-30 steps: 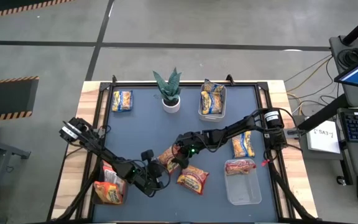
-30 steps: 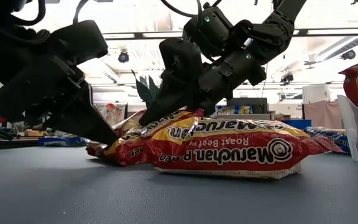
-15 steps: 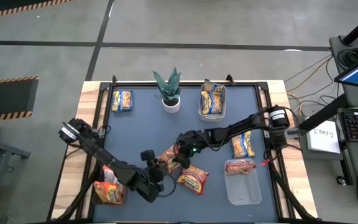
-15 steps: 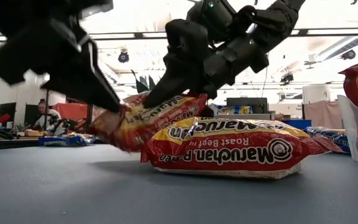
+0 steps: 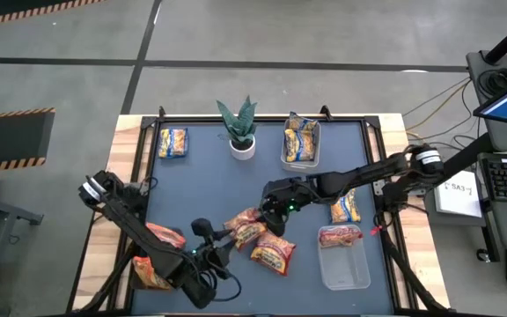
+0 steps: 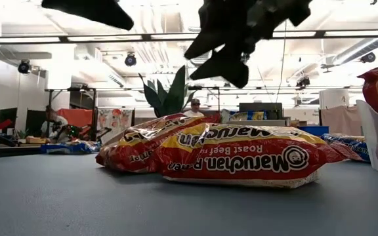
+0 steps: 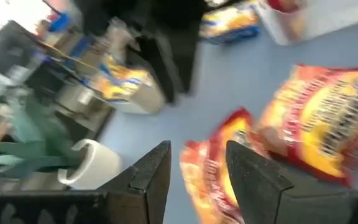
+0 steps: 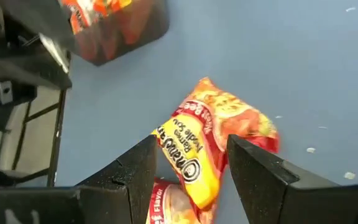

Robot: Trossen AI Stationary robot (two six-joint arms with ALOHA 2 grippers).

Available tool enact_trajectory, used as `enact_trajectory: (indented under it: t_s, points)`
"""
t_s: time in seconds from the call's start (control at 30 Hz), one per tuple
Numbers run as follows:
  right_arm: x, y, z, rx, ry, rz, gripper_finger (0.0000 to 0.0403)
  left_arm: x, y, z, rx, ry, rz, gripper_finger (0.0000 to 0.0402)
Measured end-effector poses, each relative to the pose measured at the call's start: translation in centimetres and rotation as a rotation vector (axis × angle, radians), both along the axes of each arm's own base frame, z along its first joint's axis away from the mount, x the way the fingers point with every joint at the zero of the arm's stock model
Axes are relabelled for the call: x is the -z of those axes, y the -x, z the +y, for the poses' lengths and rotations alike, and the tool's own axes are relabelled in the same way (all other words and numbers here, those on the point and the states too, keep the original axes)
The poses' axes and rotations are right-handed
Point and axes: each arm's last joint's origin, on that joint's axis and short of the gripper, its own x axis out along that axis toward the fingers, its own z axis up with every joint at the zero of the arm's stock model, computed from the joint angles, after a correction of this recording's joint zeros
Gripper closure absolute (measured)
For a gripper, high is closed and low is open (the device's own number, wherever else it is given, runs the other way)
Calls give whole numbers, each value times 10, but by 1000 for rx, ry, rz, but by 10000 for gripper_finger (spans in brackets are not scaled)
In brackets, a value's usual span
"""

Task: Sort Maruchan noodles
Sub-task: Put the left red instant noodle pack into the transparent bin

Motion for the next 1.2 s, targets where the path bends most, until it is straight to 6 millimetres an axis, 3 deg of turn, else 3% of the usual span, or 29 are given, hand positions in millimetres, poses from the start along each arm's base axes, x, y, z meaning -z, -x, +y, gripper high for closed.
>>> enact_trajectory:
  t_s: [0.13,0.3,0.6,0.9,1.2]
  points:
    - [-8,11,1,37,-44,60,220,10,0,0,44,110,99,273]
    - [-4,10,1,72,-82,79,209,38,4,7,40,167,93,298]
    - [33,-5,-2,121,-97,175,152,77,5,31,43,321,105,370]
    - [54,-21,-16,130,-163,152,73,91,9,41,22,352,77,399]
    - [82,-35,-16,93,-229,138,58,99,13,45,2,391,57,401]
